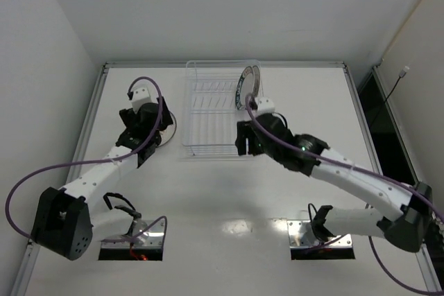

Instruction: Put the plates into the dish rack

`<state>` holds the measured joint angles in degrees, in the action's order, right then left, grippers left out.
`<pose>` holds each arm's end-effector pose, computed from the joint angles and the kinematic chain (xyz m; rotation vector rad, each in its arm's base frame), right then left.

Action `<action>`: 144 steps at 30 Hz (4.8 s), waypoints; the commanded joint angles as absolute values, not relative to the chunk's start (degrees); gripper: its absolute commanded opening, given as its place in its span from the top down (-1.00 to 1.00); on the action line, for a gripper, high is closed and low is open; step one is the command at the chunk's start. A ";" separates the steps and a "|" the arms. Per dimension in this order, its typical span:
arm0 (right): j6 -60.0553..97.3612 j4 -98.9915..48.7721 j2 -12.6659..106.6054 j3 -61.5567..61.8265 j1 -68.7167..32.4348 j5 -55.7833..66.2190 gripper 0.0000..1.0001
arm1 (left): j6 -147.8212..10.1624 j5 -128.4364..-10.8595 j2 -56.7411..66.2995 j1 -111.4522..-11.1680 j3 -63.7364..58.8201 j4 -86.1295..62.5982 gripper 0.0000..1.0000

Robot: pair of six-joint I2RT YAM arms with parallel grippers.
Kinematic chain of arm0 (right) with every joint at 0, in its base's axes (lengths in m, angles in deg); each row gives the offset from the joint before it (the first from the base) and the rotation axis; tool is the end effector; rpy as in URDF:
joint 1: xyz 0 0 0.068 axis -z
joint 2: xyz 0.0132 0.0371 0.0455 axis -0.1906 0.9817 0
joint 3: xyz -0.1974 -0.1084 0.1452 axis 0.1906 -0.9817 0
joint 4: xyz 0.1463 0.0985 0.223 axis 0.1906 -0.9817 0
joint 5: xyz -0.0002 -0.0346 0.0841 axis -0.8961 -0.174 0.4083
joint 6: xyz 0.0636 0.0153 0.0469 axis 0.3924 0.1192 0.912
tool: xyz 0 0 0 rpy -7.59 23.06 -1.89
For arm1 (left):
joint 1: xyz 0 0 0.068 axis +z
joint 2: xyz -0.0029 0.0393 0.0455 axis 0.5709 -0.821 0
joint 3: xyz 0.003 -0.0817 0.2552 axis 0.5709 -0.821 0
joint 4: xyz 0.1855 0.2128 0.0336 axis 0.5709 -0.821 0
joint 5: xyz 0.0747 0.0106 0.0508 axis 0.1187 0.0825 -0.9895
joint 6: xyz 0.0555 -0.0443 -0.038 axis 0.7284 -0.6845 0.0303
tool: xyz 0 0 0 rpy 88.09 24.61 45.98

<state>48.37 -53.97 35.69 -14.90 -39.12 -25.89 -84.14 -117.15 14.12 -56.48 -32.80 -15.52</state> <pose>0.2224 0.2228 0.2866 -0.0420 2.2080 0.3925 0.2952 -0.0699 0.2385 -0.5027 1.8507 0.1262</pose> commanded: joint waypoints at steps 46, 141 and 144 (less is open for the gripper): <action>86.22 -34.30 -6.36 -75.33 -68.46 -25.81 -0.46 | -119.20 -58.98 3.33 -13.36 -46.85 3.20 1.00; 60.97 -8.93 26.52 -26.12 -41.13 -5.23 0.47 | -130.57 -53.03 49.86 -56.34 -49.15 4.43 1.00; 56.24 -20.00 28.55 -17.18 -41.13 -9.44 1.00 | -122.75 -56.46 50.48 -55.73 -43.80 -6.54 0.63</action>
<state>60.00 -16.70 26.86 -26.22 -40.21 -8.90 -131.31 -57.64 49.60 -55.04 -51.25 -1.01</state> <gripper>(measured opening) 0.093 0.124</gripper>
